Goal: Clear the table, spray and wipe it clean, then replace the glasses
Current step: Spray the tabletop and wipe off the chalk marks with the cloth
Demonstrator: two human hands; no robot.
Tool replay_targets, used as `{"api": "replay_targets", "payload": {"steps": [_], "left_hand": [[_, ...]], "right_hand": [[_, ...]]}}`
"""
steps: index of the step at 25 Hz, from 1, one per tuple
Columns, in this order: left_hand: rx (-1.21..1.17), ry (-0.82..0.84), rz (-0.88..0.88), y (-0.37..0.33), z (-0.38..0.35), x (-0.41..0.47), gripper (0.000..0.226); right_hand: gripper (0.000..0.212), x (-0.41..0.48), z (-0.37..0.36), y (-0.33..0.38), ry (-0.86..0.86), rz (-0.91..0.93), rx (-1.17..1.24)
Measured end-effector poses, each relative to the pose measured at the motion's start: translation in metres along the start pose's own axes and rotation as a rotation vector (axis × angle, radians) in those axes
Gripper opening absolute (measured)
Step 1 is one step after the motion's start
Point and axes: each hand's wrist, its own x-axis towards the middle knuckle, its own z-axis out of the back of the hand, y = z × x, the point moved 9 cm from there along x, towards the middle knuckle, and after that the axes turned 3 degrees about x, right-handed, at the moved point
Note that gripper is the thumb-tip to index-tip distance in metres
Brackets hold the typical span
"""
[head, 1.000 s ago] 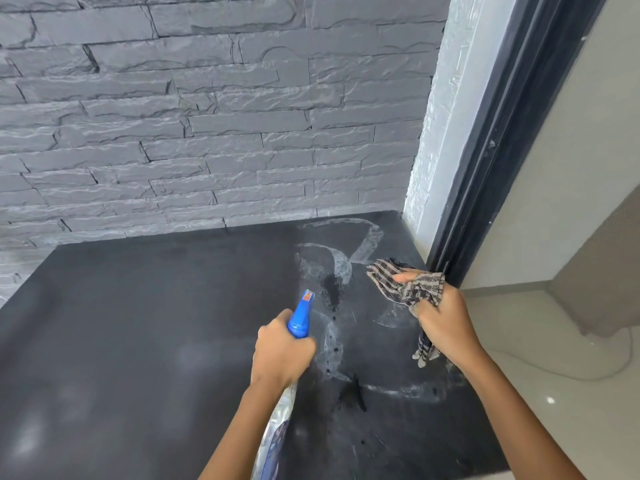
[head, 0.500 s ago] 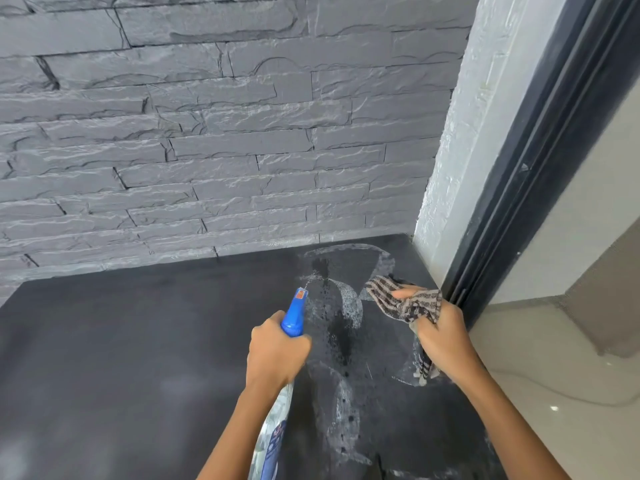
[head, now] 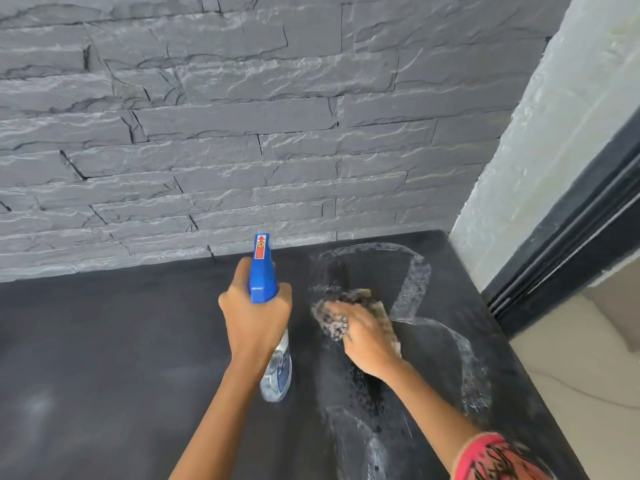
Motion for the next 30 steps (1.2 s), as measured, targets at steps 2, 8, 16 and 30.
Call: {"api": "replay_targets", "payload": {"steps": [2, 8, 16, 30], "left_hand": [[-0.017, -0.027, -0.026, 0.002, -0.007, 0.018, 0.017], [-0.031, -0.100, -0.050, 0.019, -0.023, 0.060, 0.020], [-0.026, -0.094, -0.048, 0.028, -0.028, 0.059, 0.044], [-0.141, -0.108, -0.032, 0.029, -0.025, 0.057, 0.048]], "right_hand": [[0.060, 0.017, -0.046, -0.004, 0.209, 0.081, -0.170], [0.059, 0.123, -0.041, -0.042, 0.118, 0.081, -0.359], [0.057, 0.168, -0.056, -0.005, 0.133, 0.180, -0.389], [0.059, 0.148, -0.031, -0.042, 0.119, 0.004, -0.413]]}}
